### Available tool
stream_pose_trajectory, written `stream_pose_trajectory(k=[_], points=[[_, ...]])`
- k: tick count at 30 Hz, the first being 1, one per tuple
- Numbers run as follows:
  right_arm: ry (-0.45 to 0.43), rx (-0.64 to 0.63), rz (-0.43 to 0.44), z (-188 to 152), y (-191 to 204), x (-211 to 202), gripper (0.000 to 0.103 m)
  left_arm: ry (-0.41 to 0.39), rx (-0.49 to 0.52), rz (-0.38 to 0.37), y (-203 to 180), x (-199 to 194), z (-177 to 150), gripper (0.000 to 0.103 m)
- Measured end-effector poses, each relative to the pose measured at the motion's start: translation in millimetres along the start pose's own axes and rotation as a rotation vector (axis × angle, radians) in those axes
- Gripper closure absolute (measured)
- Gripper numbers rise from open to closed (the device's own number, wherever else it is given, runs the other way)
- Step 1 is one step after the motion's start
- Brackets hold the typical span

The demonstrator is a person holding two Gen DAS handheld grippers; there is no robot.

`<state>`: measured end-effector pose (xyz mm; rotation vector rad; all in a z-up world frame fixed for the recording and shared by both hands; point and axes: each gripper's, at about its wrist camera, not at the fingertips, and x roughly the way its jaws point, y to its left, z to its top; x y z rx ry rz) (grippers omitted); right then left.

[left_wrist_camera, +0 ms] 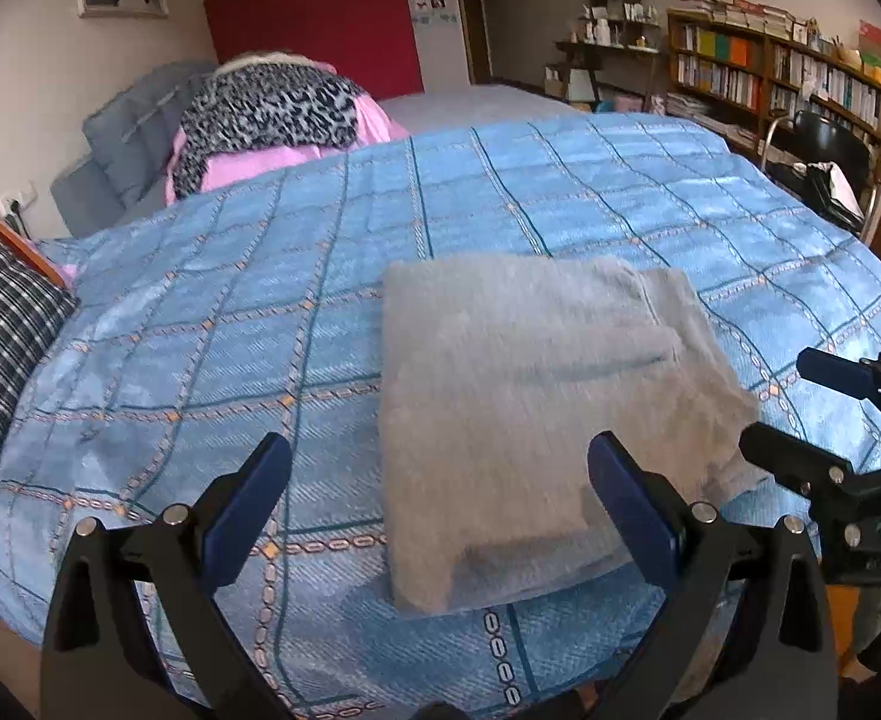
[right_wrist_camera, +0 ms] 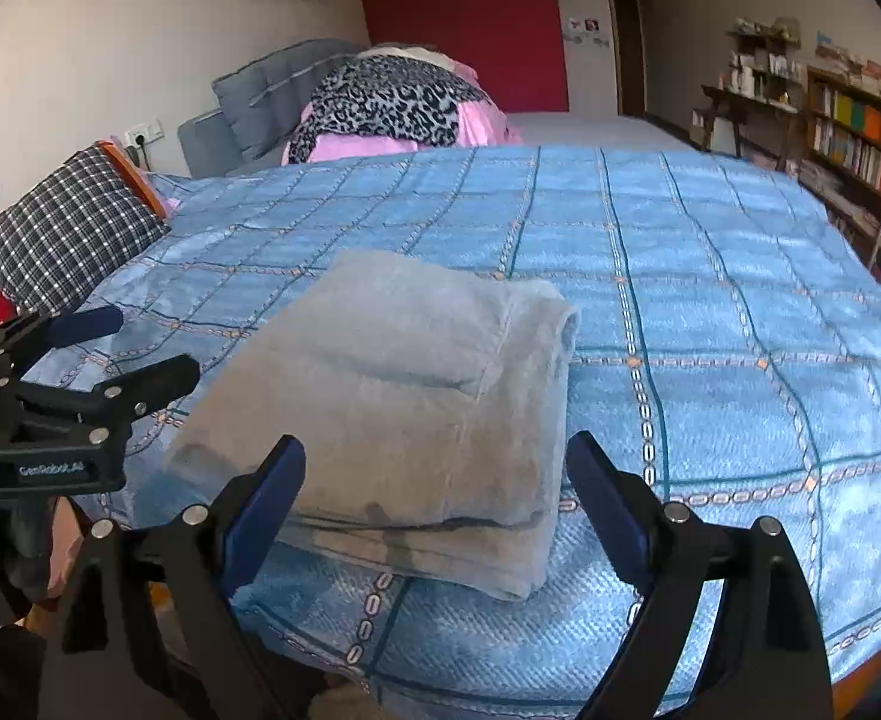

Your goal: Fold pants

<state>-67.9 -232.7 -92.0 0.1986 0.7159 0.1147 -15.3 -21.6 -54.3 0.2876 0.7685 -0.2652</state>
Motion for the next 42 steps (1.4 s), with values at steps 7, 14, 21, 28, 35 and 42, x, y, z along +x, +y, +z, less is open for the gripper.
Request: stream_pose_trajectory(k=[7,14,21,28,35,42], points=[[0.043,0.122,-0.001,-3,-29,22,0.015,0.099,-0.069,-0.069,16,36,-3,0.003],[0.076,0.172,0.012,13,-47,54,0.015,0.185,-0.145,-0.161,30,76,7,0.003],[0.125,0.204,0.039,27,-60,92,0.015,0.254,-0.208,-0.240,41,114,22,0.003],[0.184,0.244,0.098,36,-76,125,0.015,0.343,-0.302,-0.376,54,156,29,0.003],[0.256,0.323,0.227,41,-92,156,0.015,0.406,-0.378,-0.522,61,191,30,0.003],[0.303,0.299,0.310,46,-87,173,0.032,0.416,-0.392,-0.599,55,208,38,0.007]])
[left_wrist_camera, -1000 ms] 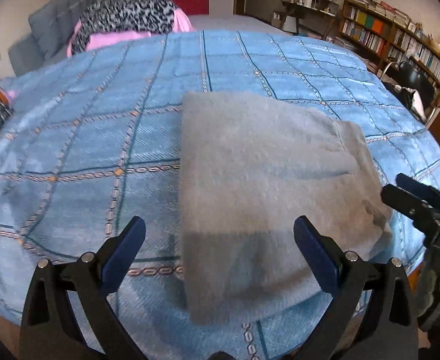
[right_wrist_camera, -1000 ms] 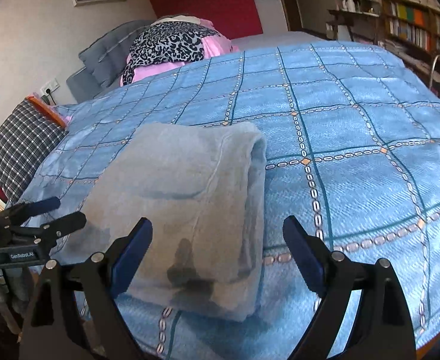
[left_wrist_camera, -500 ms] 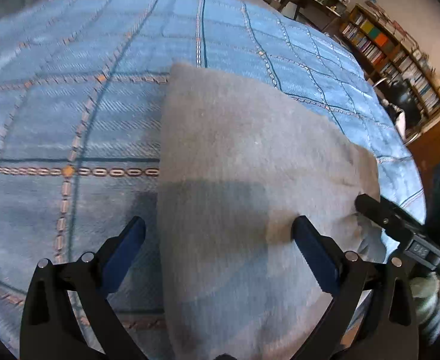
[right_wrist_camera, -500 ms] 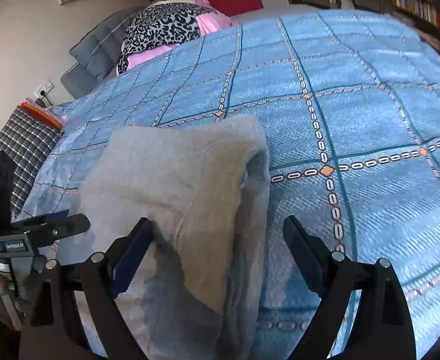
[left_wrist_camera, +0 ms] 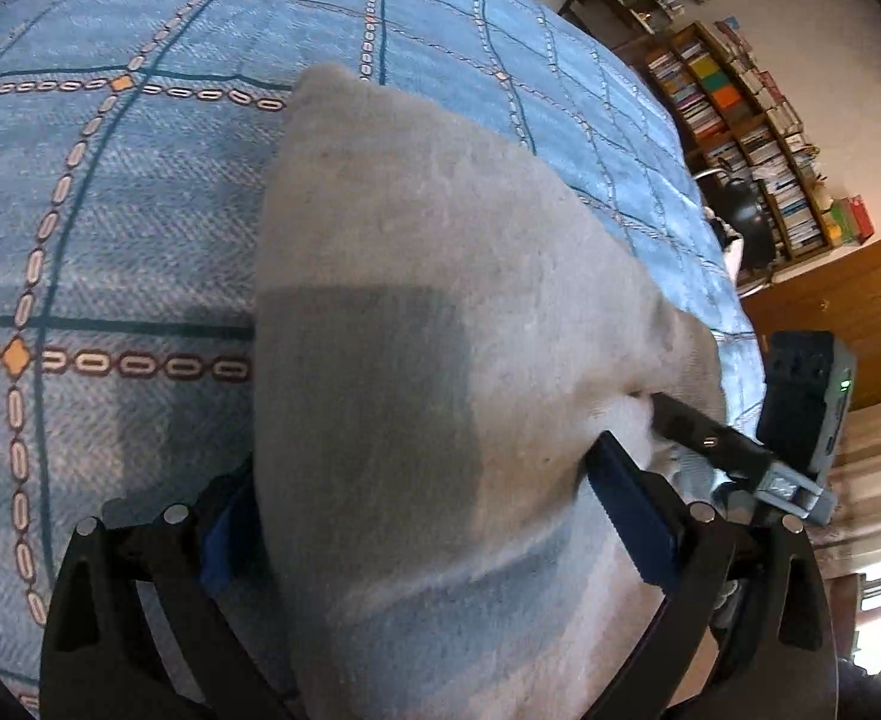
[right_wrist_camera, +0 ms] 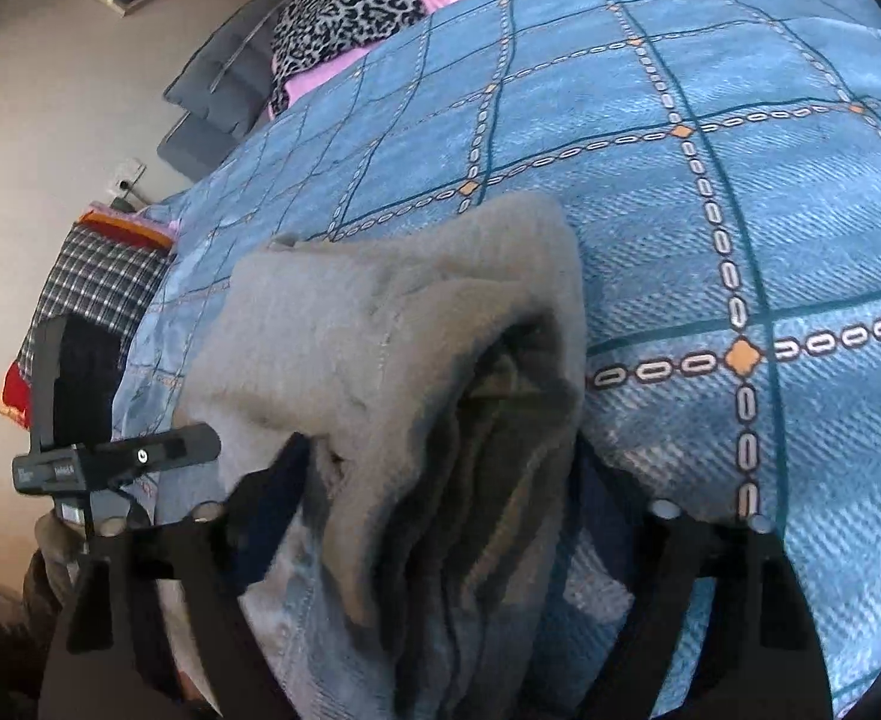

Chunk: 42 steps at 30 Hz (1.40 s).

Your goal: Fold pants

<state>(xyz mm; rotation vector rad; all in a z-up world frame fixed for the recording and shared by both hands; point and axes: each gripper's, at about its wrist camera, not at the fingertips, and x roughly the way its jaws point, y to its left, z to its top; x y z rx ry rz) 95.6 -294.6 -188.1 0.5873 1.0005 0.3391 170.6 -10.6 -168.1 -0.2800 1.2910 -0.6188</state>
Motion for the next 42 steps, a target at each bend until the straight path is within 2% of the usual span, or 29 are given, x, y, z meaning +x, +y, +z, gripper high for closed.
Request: stream_pose_trajectory(k=[4,7,10,13,19,30,39,42], points=[[-0.007,-0.011,0.053,0,4,-3,0.055,0.006,-0.024,-0.056,-7,4,6,0.035],[-0.023,-0.048,0.044,2,14,-9,0.060,-0.002,0.019,-0.040,-22,0,11,0.048],[-0.050,-0.075,0.044,9,26,-20,0.062,-0.038,0.074,-0.025,-38,-14,20,0.054],[-0.101,-0.086,0.038,27,32,-34,0.062,-0.091,0.105,-0.013,-53,-26,42,0.059],[-0.169,-0.095,0.012,88,26,-37,0.062,-0.154,0.152,0.007,-73,-24,111,0.059],[-0.256,-0.096,-0.057,212,-9,-5,0.062,-0.217,0.199,0.038,-83,6,242,0.060],[-0.259,-0.117,-0.103,282,-33,32,0.062,-0.231,0.194,0.080,-71,45,311,0.060],[-0.246,-0.114,-0.113,298,-42,45,0.062,-0.220,0.188,0.086,-61,58,323,0.060]])
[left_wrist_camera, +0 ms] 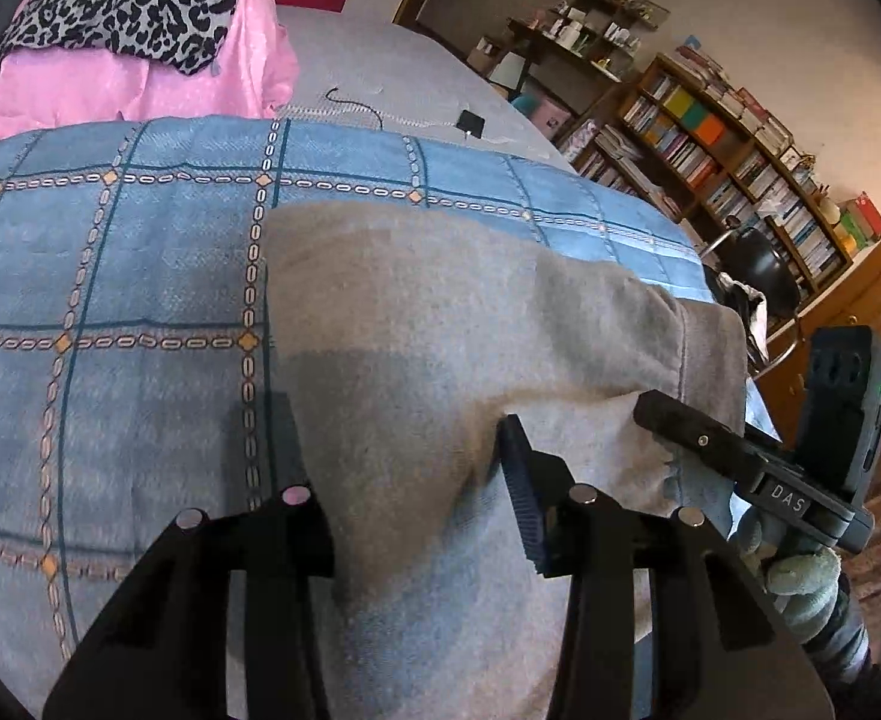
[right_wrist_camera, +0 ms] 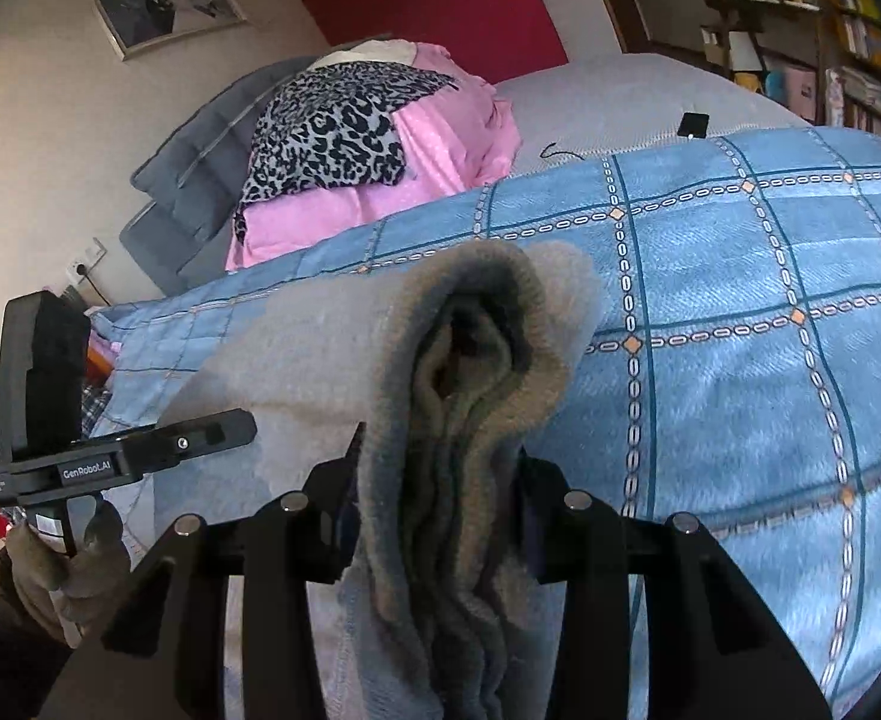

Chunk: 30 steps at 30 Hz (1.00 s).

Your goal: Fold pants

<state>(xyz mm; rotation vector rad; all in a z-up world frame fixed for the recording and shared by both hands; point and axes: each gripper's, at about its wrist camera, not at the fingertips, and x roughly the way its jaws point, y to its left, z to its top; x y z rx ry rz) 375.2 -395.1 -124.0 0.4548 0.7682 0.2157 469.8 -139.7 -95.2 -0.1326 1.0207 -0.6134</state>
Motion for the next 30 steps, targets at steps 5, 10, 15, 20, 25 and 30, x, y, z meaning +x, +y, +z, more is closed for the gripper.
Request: stream_pose_trajectory(k=[5,10,15,20,25,30], points=[[0.055,0.017,-0.026,-6,-19,26,0.062,0.048,-0.005,0.021,14,33,2,0.060],[0.079,0.054,-0.055,-21,-35,35,0.049,0.049,0.027,0.107,13,42,-9,0.028],[0.020,0.081,-0.112,-25,-35,13,0.044,0.048,0.076,0.217,7,31,-20,0.020],[-0.102,-0.018,-0.245,-32,-7,-33,0.044,0.013,0.212,0.348,-19,7,-46,0.019],[-0.059,-0.160,-0.202,-53,33,-38,0.044,0.019,0.290,0.386,-34,-1,-73,0.012],[0.040,-0.242,-0.211,-83,45,-19,0.043,0.031,0.299,0.397,-33,7,-87,0.011]])
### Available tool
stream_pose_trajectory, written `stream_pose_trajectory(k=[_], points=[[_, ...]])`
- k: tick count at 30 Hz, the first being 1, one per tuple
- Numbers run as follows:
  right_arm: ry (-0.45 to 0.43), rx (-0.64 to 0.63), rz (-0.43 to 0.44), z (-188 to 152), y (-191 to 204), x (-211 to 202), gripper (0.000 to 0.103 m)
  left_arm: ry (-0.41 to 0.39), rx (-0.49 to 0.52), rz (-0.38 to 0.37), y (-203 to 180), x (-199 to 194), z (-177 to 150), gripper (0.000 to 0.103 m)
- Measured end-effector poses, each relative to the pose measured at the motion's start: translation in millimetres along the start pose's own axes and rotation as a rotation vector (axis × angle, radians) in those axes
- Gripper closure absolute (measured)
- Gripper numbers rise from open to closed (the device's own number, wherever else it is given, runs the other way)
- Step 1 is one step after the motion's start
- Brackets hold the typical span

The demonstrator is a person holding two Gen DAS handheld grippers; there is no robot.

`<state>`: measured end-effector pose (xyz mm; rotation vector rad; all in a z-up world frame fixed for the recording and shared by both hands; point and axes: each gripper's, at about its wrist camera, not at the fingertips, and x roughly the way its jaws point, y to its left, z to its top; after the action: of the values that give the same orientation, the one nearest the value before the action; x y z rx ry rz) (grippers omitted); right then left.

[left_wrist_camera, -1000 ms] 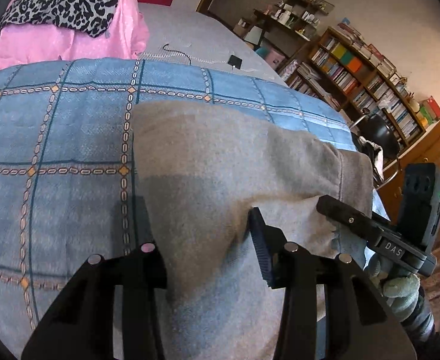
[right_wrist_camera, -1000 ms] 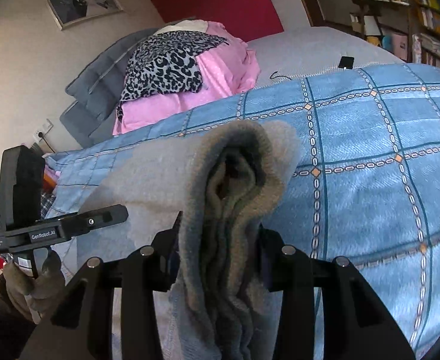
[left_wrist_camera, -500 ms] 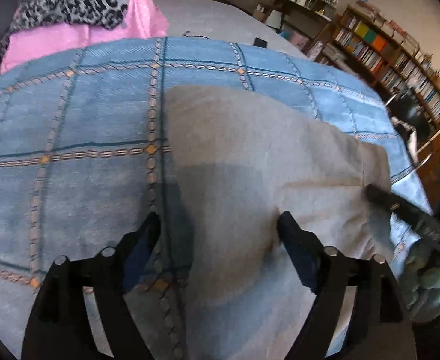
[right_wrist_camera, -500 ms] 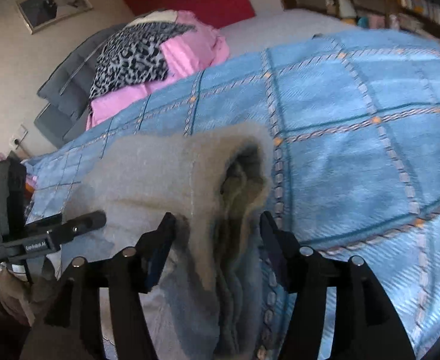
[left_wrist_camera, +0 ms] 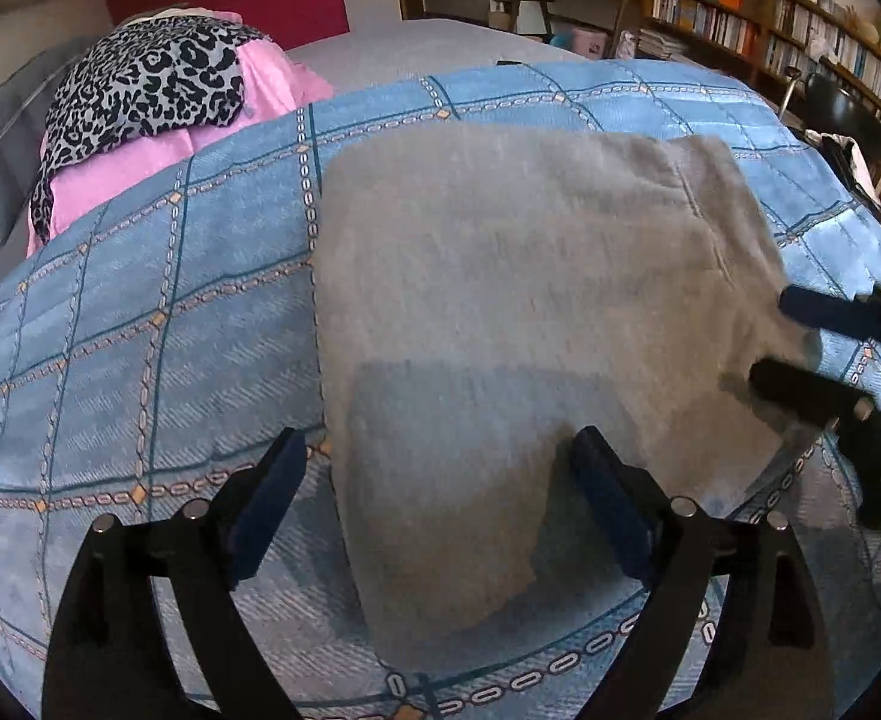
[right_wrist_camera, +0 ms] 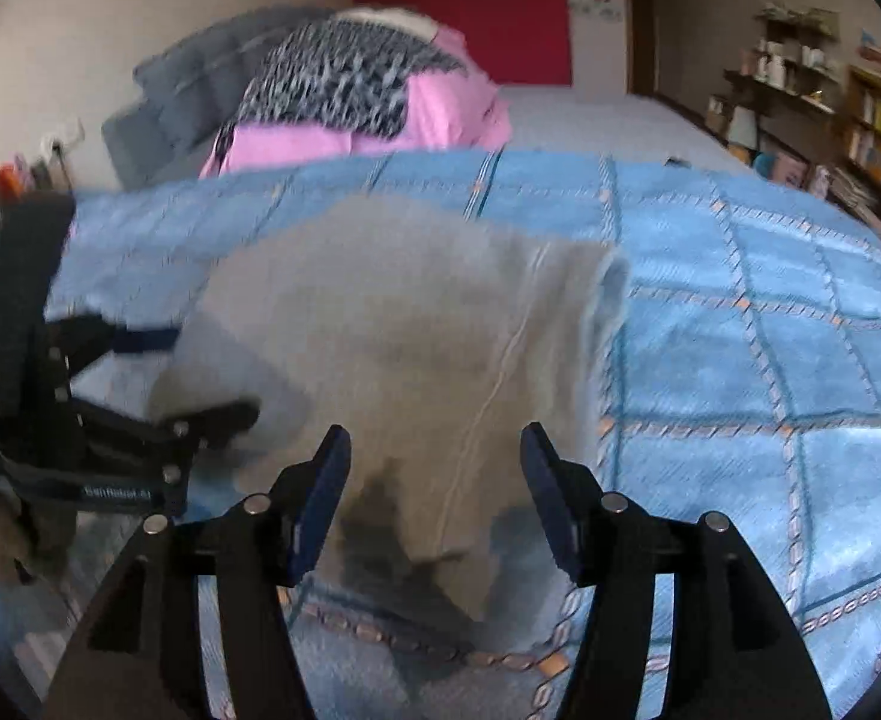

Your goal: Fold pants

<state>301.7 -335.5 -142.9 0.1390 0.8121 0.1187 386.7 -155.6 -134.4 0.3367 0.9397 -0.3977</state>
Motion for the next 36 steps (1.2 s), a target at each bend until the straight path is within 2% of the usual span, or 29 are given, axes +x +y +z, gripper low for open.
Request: stream_pose_trajectory(k=[5,10,15,23,30,36], points=[[0.030,-0.011,-0.019,-12,-2,10,0.043,-0.006,-0.030,-0.003,5,8,-1,0.006],[0.025,-0.016,-0.025,-19,-5,19,0.042,-0.026,-0.037,0.018,2,8,-5,0.003],[0.023,-0.005,-0.056,-19,-3,19,0.039,-0.031,-0.056,0.045,0,3,-6,0.003],[-0.007,0.022,-0.099,-20,10,-11,0.024,-0.079,0.001,0.141,-13,-26,-12,0.003],[-0.036,0.031,-0.142,-21,21,-35,0.020,-0.129,-0.001,0.155,-17,-60,-15,0.003],[-0.065,0.011,-0.179,-14,29,-52,0.016,-0.135,0.005,0.173,-17,-77,-18,0.003]])
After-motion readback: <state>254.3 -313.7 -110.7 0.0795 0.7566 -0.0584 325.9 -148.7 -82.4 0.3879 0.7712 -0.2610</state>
